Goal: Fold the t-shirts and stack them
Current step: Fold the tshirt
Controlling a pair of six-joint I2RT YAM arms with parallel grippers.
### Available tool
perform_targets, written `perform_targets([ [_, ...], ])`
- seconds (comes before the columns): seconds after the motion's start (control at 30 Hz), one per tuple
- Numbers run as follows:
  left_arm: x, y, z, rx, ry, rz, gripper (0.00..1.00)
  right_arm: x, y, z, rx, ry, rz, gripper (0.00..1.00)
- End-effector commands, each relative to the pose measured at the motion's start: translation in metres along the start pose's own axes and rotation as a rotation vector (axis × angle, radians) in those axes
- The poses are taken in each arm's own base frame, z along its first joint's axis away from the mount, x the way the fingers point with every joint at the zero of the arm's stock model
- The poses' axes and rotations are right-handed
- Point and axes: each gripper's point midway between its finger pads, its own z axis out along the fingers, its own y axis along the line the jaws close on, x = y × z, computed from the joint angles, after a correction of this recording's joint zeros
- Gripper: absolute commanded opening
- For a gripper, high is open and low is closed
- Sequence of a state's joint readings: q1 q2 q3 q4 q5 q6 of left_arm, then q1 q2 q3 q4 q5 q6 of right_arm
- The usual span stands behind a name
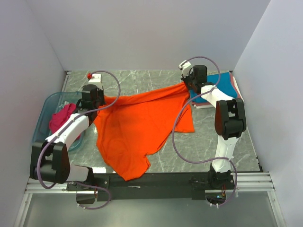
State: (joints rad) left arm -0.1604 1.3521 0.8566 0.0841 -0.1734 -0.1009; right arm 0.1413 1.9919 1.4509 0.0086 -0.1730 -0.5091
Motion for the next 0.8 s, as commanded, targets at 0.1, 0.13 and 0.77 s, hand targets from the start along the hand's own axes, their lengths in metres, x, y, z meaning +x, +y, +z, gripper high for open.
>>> perform_targets([
  [0.1,-0.014,-0.006,-0.01,0.016,-0.045,-0.033,0.0,-0.012,-0.009,-0.004,0.011,-0.029,-0.034,0.0],
  [0.13,-0.013,-0.007,-0.011,0.017,-0.042,-0.033,0.0,-0.011,-0.009,-0.004,0.009,-0.027,-0.039,0.0],
  [0.77,0.009,-0.015,-0.028,-0.01,-0.021,-0.107,0.0,-0.001,-0.003,-0.004,-0.013,0.001,-0.079,0.0],
])
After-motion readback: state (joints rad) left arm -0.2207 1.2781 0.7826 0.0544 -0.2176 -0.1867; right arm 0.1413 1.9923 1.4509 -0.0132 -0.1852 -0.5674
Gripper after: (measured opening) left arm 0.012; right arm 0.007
